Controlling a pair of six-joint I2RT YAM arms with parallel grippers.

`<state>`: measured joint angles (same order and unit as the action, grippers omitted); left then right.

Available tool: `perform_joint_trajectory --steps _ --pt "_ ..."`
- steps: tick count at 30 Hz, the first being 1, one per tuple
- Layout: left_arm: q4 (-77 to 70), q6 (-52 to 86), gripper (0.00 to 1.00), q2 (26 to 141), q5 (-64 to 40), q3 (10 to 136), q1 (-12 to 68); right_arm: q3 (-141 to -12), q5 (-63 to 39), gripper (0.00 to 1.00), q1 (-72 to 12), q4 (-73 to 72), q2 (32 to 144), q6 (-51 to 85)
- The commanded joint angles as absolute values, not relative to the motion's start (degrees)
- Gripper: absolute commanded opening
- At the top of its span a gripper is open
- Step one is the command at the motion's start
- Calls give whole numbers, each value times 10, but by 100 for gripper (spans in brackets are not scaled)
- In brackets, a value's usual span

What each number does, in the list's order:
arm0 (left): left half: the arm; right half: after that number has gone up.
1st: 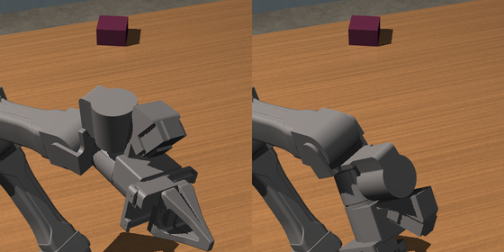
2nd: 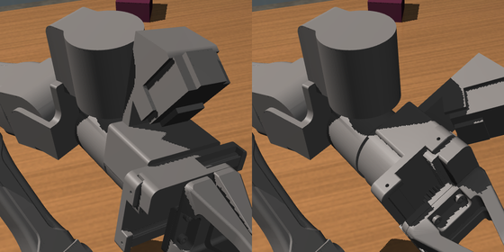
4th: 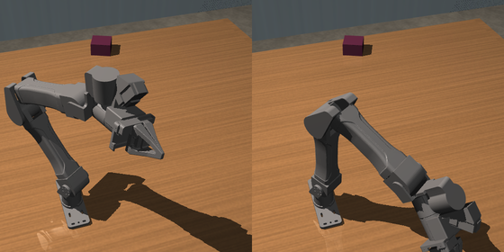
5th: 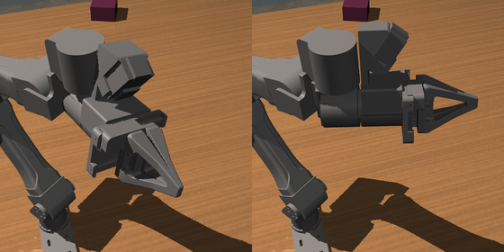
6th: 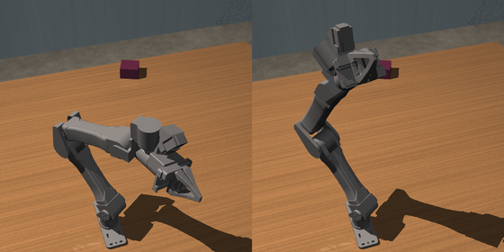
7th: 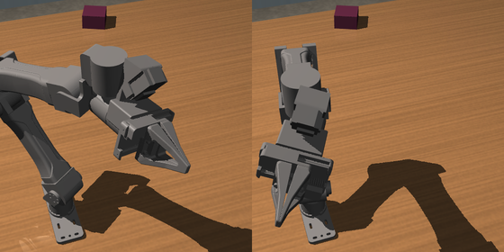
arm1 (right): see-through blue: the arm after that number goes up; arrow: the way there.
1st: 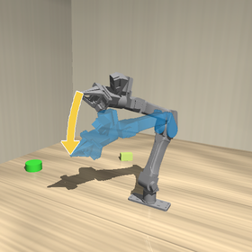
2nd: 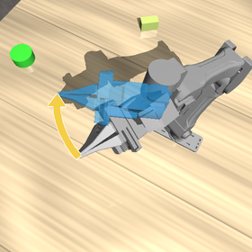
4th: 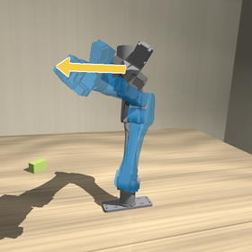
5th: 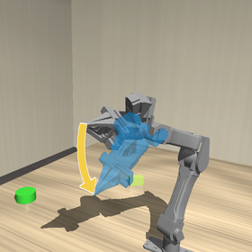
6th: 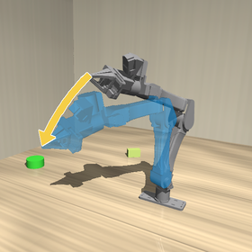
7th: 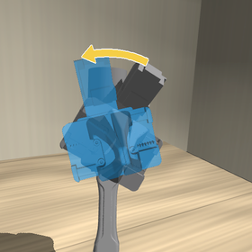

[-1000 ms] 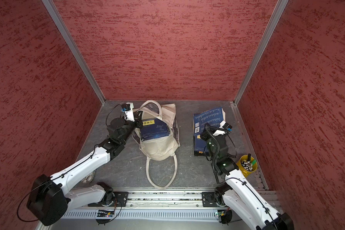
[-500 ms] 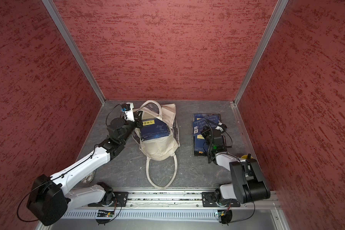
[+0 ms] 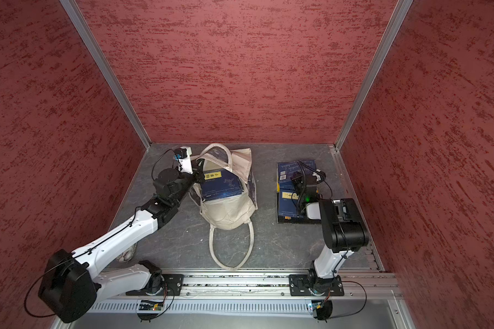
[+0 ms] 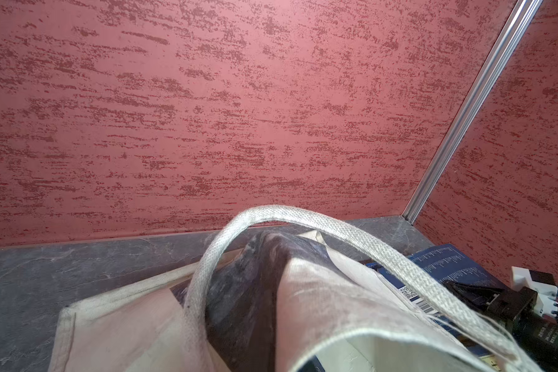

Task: Take out the books from the canvas bag
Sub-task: Place the book on the book.

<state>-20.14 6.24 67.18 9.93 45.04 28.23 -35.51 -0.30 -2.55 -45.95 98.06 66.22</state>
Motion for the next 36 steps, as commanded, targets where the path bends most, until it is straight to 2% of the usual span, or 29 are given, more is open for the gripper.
perform_joint_trajectory --steps 1,3,7,11,13,14,15,20,26,32,36 --pt "-206 66 0 675 92 470 278 -367 -14 10 -19 -448 971 664" --pt "-206 66 0 676 90 471 279 -356 -15 21 -18 -444 959 663" --pt "-204 66 0 677 89 471 279 -364 -26 55 -16 -386 926 649" --pt "-204 65 0 675 87 470 279 -367 -13 73 -15 -289 872 645" --pt "-203 64 0 674 88 470 279 -365 -15 88 -12 -244 845 652" --pt "-204 63 0 673 89 470 279 -365 -20 90 -10 -222 837 655" --pt "-203 63 0 673 89 471 279 -365 -33 98 -8 -206 836 655" --pt "-200 66 0 674 83 474 278 -383 -99 99 0 -112 820 642" --pt "-199 69 0 671 77 473 278 -326 -151 99 -1 -166 754 655" --pt "-200 71 0 672 72 475 276 -299 -93 99 -18 -85 586 642" --pt "-200 81 0 672 62 475 272 -310 -56 99 -60 -23 514 625"
